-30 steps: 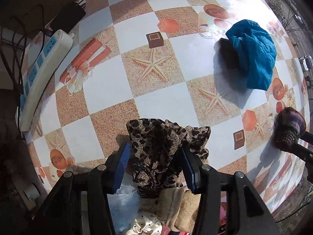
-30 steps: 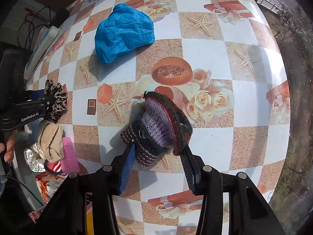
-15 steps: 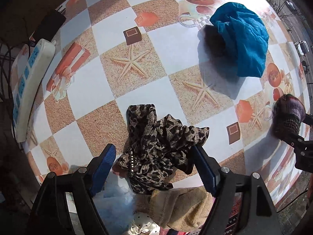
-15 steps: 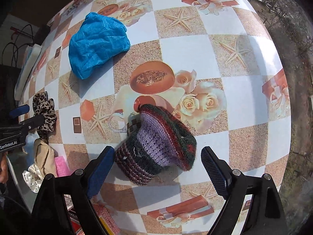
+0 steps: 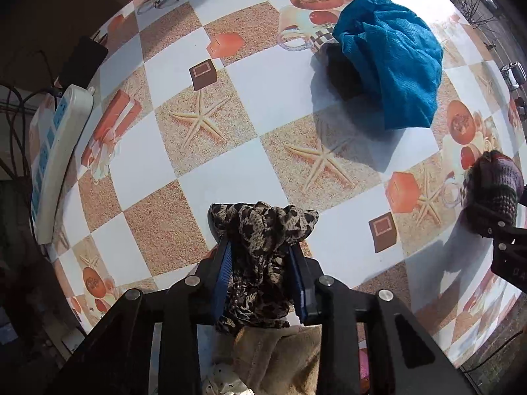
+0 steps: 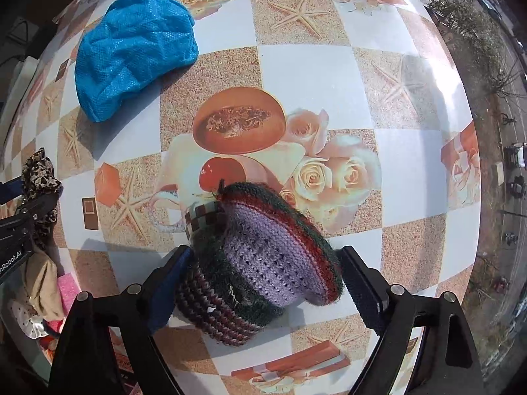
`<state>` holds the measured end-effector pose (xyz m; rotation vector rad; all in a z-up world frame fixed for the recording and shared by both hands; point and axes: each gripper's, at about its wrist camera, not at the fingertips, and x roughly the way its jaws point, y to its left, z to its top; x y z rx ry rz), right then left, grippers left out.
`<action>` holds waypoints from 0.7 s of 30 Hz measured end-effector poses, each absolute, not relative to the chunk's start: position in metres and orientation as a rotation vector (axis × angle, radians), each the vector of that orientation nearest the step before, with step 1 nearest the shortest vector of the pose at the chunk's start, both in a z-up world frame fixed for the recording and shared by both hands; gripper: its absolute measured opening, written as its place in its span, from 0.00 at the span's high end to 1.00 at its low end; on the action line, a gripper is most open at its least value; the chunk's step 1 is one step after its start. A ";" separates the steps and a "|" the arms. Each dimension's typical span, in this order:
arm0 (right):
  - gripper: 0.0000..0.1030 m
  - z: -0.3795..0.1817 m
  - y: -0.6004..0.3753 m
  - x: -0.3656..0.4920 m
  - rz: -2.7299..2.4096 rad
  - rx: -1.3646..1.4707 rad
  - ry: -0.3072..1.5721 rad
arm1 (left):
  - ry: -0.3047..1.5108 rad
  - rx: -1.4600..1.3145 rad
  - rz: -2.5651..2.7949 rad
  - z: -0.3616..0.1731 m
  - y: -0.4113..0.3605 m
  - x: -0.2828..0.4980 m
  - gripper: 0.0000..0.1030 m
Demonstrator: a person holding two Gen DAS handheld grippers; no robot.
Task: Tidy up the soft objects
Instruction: 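Carry the leopard scarf and purple knit hat over the white box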
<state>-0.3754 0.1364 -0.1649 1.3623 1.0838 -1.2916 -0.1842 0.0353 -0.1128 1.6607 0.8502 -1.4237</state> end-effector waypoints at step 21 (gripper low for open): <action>0.45 -0.045 0.207 -0.341 -1.176 1.273 0.780 | 0.855 1.246 -1.586 -0.039 0.160 -0.118 0.81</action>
